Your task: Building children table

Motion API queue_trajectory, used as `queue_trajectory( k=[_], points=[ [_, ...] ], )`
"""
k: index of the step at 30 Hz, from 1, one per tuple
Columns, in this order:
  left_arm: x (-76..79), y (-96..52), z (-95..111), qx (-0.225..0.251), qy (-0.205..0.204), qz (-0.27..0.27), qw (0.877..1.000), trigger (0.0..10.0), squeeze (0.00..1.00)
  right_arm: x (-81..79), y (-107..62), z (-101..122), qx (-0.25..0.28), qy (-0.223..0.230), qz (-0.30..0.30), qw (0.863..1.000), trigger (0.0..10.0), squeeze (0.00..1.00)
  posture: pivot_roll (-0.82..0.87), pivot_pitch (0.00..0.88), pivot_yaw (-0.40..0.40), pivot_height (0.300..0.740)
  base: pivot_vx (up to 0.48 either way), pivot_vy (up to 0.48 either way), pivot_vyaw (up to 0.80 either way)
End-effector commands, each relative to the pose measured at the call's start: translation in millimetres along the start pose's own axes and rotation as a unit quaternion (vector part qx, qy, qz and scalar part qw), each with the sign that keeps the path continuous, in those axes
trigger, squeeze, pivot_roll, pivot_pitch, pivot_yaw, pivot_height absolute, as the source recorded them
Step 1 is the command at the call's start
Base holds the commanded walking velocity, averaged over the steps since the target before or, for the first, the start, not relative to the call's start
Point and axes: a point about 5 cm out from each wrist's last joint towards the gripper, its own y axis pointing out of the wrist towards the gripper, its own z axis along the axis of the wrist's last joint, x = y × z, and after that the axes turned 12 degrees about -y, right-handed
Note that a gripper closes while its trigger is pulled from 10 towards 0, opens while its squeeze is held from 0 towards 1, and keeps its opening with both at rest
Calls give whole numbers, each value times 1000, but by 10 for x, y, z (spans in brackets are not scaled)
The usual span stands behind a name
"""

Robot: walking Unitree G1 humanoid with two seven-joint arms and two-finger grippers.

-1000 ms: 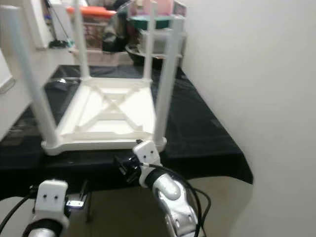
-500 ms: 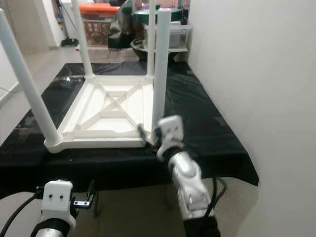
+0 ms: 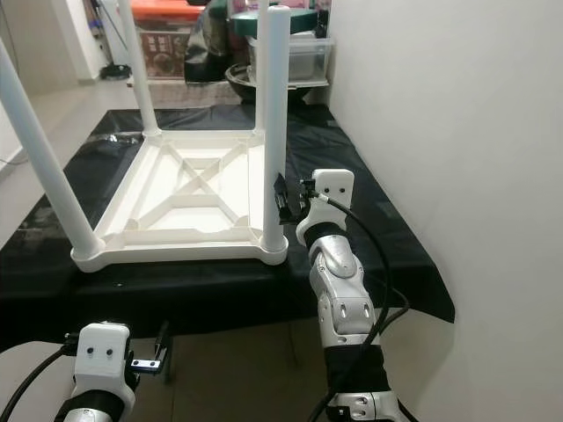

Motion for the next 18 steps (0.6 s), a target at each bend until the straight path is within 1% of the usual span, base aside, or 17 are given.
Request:
queue_trajectory(
  k=[1,3,7,11,12,13,16,17,18],
  points=[
    [-5,-16,-14,-8,5,-2,1000,10000,0,-52,63,110,15,16,15,1000,10000,0,-4,55,-25,734,0,0,0],
    [-5,-16,-14,-8,5,-2,1000,10000,0,-52,63,110,15,16,15,1000,10000,0,-4,55,-25,734,0,0,0],
    [-13,-3,-25,-10,7,-3,1000,10000,0,-2,124,249,44,26,9,999,10000,0,-8,54,-14,734,0,0,0],
    [-13,0,-28,-11,7,-4,1000,10000,0,0,127,269,50,31,10,998,10000,0,-8,54,-14,734,0,0,0],
    [-5,4,-33,-12,8,-5,1000,10000,0,-12,130,293,55,36,16,998,10000,0,-24,56,-19,734,0,0,0],
    [22,15,-44,-14,8,-6,1000,10000,0,-30,145,353,67,46,25,996,10000,0,-71,58,-40,734,0,0,0],
    [35,18,-50,-14,8,-6,1000,10000,0,-41,152,384,73,50,31,996,10000,0,-71,58,-40,734,0,0,0],
    [28,12,-51,-14,7,-7,1000,10000,0,-56,148,391,75,49,34,995,10000,0,-90,63,-13,734,0,0,0],
    [28,12,-51,-14,7,-7,1000,10000,0,-56,148,391,75,49,34,995,10000,0,-90,63,-13,734,0,0,0]
  ],
)
